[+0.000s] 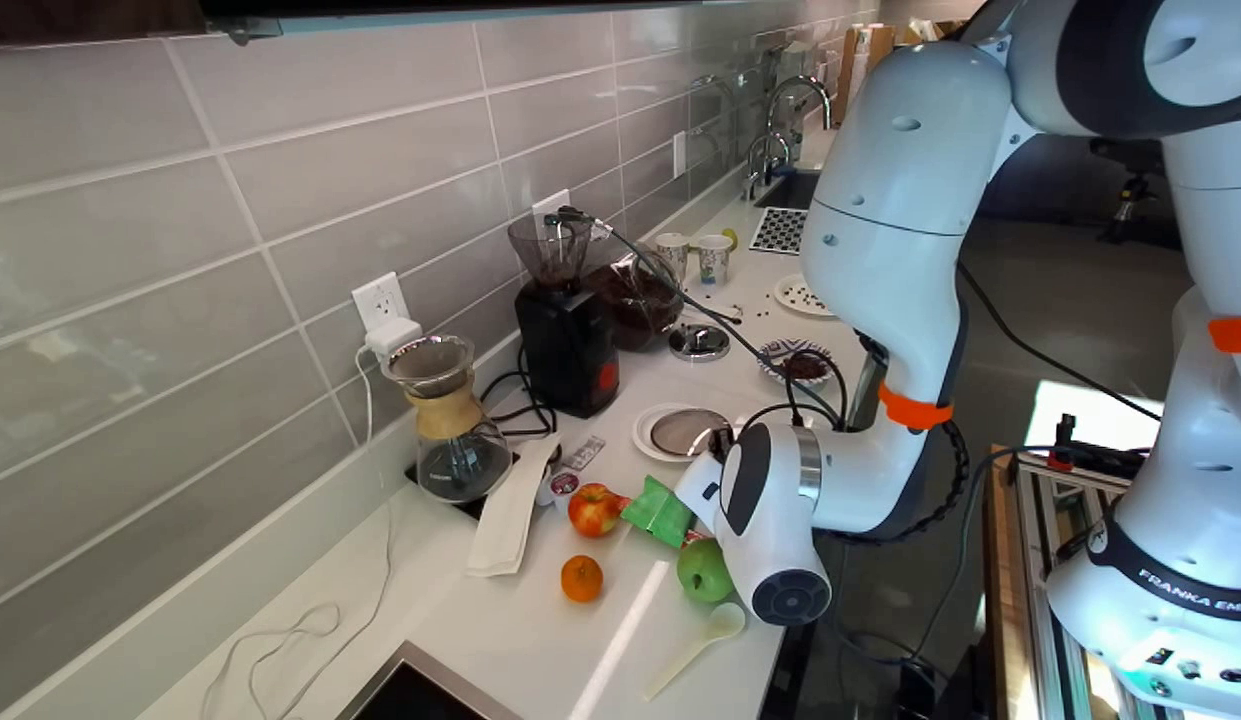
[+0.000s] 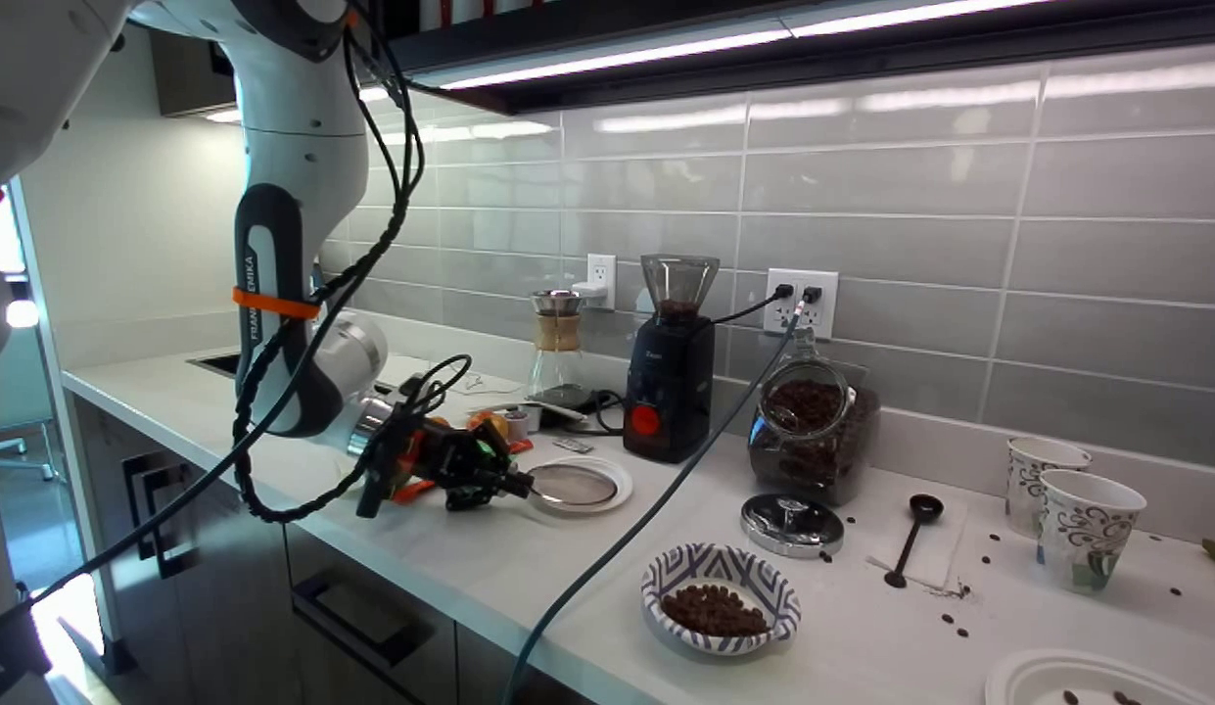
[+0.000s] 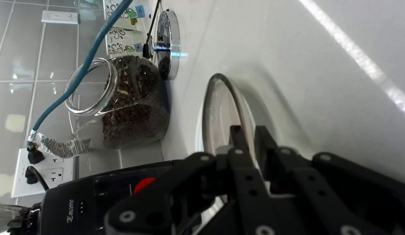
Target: Pick up the clear lid on the white plate and put it on the black machine
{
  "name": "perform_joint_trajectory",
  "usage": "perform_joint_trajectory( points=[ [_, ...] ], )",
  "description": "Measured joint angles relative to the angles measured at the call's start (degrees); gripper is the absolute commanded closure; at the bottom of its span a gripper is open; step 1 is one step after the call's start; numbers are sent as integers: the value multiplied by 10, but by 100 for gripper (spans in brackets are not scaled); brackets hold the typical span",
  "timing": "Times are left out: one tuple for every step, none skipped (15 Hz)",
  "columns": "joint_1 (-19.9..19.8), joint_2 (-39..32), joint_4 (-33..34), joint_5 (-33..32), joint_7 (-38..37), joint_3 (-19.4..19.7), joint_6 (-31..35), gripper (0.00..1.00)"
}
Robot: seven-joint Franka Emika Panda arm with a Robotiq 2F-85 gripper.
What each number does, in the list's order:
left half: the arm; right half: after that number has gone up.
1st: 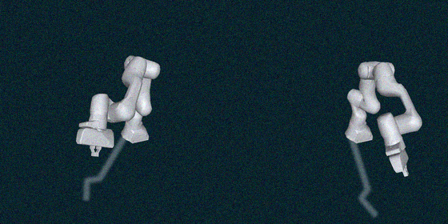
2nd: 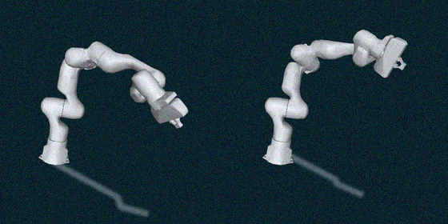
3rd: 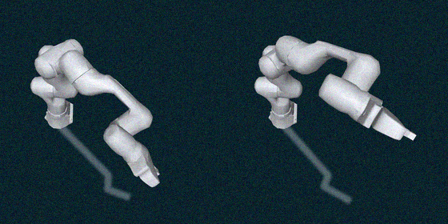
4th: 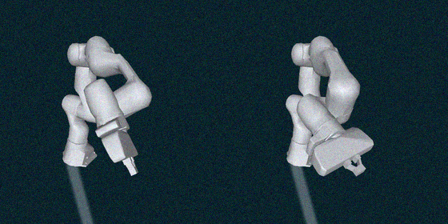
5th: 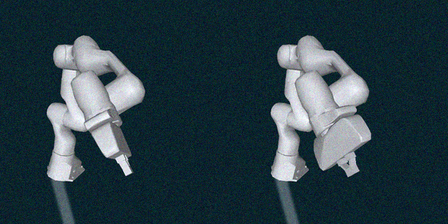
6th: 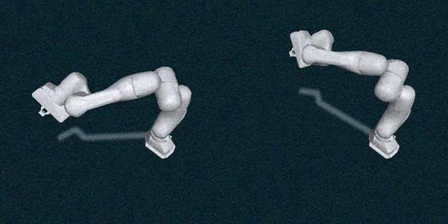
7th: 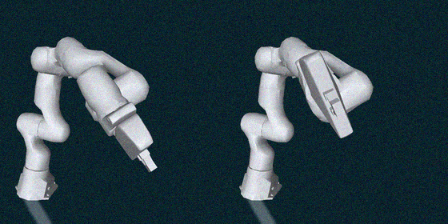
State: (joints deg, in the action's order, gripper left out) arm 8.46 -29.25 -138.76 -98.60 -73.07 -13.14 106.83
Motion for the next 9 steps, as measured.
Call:
perform_joint_trajectory(
  points=[
    [1,-1,0,0,0,0,-2,93],
    [1,-1,1,1,0,0,-3,95],
    [1,-1,1,1,0,0,-3,97],
    [1,-1,1,1,0,0,-3,97],
    [1,-1,2,2,0,0,-3,97],
    [2,-2,2,2,0,0,-4,97],
    [3,-2,2,2,0,0,-10,97],
    [6,-3,2,2,-1,0,-18,97],
    [10,-5,2,2,-4,0,-31,98]
  ],
)
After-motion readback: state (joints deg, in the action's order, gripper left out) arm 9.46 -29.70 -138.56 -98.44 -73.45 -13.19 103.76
